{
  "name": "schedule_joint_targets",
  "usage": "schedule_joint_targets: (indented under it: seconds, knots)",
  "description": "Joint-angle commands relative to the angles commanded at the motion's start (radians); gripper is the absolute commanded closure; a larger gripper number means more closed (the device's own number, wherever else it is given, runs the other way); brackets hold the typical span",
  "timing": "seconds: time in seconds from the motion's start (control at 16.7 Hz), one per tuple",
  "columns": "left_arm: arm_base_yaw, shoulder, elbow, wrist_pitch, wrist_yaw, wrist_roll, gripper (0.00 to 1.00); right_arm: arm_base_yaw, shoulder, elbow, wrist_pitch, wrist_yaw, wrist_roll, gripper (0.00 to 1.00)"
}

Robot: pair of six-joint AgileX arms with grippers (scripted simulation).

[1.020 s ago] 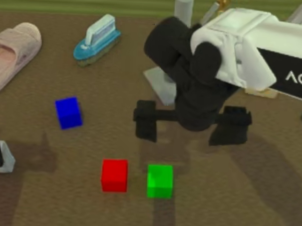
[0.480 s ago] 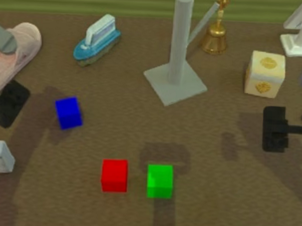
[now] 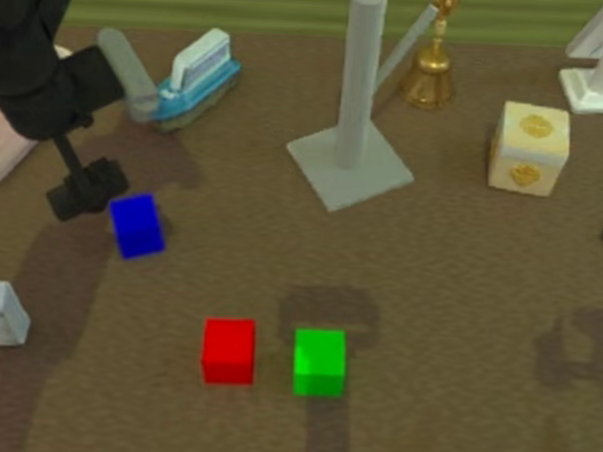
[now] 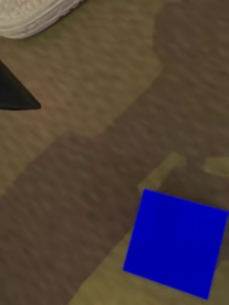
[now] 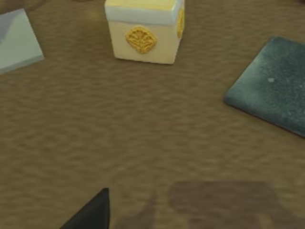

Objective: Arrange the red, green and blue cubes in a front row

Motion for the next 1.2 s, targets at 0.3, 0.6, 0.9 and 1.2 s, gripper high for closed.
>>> schedule_joint_targets:
  seconds: [0.3,0.6,0.9,1.2]
  knots:
    - [-0.033,0.276,0.239,-0.14,0.003,0.129,0.0,-0.115,-0.326,-0.189,0.235,-0.058,-0.095,0.0]
    - [-0.041,0.34,0.3,-0.172,0.004,0.161,0.0,-0.144,-0.4,-0.225,0.304,-0.075,-0.115,0.0]
    - [-0.038,0.346,0.285,-0.153,0.004,0.162,0.0,-0.144,-0.4,-0.225,0.304,-0.075,-0.115,0.0]
    - [-0.039,0.41,0.179,0.027,0.005,0.162,0.0,-0.144,-0.4,-0.225,0.304,-0.075,-0.115,0.0]
